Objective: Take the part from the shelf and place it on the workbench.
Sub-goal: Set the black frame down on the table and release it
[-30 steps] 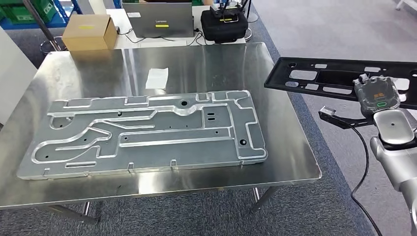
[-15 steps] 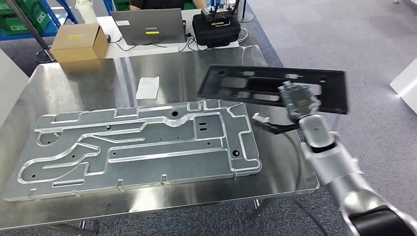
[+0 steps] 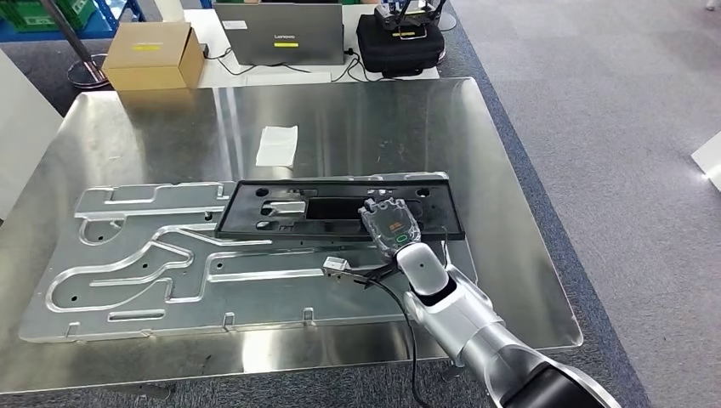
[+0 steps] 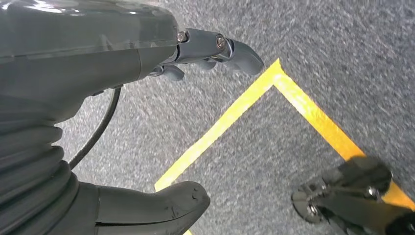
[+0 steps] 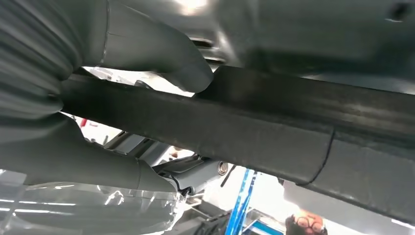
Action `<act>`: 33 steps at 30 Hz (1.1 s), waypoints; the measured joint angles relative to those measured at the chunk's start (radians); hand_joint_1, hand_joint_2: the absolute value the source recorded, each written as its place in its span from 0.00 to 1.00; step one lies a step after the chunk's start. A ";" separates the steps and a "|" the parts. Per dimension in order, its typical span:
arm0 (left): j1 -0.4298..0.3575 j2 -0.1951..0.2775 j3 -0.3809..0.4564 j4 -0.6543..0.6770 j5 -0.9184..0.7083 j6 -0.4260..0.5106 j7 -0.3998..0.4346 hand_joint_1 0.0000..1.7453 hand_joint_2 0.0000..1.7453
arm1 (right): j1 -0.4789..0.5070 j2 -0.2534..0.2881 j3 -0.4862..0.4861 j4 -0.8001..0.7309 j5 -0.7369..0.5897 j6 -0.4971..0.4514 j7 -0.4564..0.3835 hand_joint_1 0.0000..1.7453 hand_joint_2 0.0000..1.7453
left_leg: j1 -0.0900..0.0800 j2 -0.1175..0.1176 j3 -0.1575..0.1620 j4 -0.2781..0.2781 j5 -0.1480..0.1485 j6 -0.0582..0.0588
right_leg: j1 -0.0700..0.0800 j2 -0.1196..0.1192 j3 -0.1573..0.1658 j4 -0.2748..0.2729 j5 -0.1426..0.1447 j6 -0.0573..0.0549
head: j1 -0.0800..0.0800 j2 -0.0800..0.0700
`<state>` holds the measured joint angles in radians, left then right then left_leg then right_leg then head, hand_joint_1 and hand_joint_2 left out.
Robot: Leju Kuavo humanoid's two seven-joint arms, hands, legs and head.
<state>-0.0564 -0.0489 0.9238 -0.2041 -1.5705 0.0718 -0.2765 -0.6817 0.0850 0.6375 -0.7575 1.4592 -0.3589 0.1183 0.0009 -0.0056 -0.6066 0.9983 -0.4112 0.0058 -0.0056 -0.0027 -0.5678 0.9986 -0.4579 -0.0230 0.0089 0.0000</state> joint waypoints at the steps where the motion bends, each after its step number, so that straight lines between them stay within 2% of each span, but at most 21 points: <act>1: -0.001 0.000 -0.002 0.000 0.000 0.000 0.000 0.00 1.00 | -0.002 0.007 0.000 0.010 -0.003 -0.002 0.000 1.00 1.00 | 0.000 0.000 0.002 0.000 -0.002 0.003 | 0.000 0.000 0.003 -0.003 0.000 0.000 | 0.000 0.000; 8: -0.003 0.000 -0.017 0.000 0.005 0.006 -0.017 0.00 1.00 | -0.007 0.030 0.000 0.060 -0.049 -0.037 -0.008 1.00 1.00 | -0.003 0.001 0.008 0.000 -0.007 0.012 | -0.001 0.000 0.013 -0.011 -0.001 0.004 | 0.000 0.000; 13: -0.003 0.000 -0.019 0.000 0.017 0.016 -0.023 0.00 1.00 | -0.007 0.031 0.000 0.078 -0.069 -0.049 -0.018 1.00 1.00 | -0.005 0.001 0.010 0.001 -0.008 0.014 | -0.004 0.000 0.015 -0.013 -0.001 0.025 | 0.000 0.000; 18: -0.002 0.000 -0.019 0.000 0.032 0.018 -0.043 0.00 1.00 | -0.007 0.031 0.000 0.088 -0.074 -0.051 -0.019 1.00 1.00 | -0.004 0.001 0.013 0.001 -0.008 0.014 | -0.004 0.000 0.017 -0.013 -0.002 0.030 | 0.000 0.000; 21: -0.003 0.000 -0.004 0.000 0.089 0.003 -0.115 0.00 1.00 | -0.002 0.024 0.000 0.090 -0.079 -0.062 -0.012 1.00 1.00 | -0.004 0.001 0.015 0.001 -0.008 0.014 | -0.004 0.000 0.018 -0.013 -0.002 0.031 | 0.000 0.000; 26: -0.008 0.000 0.050 0.000 0.185 -0.044 -0.292 0.00 1.00 | 0.028 -0.007 -0.018 0.090 -0.091 -0.095 -0.012 1.00 1.00 | -0.004 0.000 0.018 0.001 -0.009 0.014 | -0.004 -0.002 0.022 -0.013 -0.004 0.030 | 0.000 0.000; 30: -0.017 0.000 0.073 0.000 0.200 -0.048 -0.367 0.00 1.00 | 0.052 -0.029 -0.045 0.086 -0.099 -0.123 -0.017 0.00 0.00 | -0.005 -0.001 0.023 0.000 -0.011 0.016 | -0.005 -0.002 0.028 -0.013 -0.006 0.028 | 0.000 0.000; 33: -0.020 -0.001 0.081 0.000 0.202 -0.045 -0.363 0.00 1.00 | 0.062 -0.040 -0.065 0.082 -0.103 -0.126 -0.016 0.00 0.00 | -0.005 0.000 0.027 0.000 -0.013 0.016 | -0.005 -0.002 0.031 -0.014 -0.007 0.028 | 0.000 0.000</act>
<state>-0.0761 -0.0496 1.0044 -0.2041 -1.3684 0.0266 -0.6395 -0.6200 0.0454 0.5724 -0.6756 1.3558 -0.4851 0.1018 -0.0043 -0.0055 -0.5793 0.9987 -0.4242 0.0222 -0.0108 -0.0046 -0.5365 0.9850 -0.4648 0.0048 0.0088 0.0000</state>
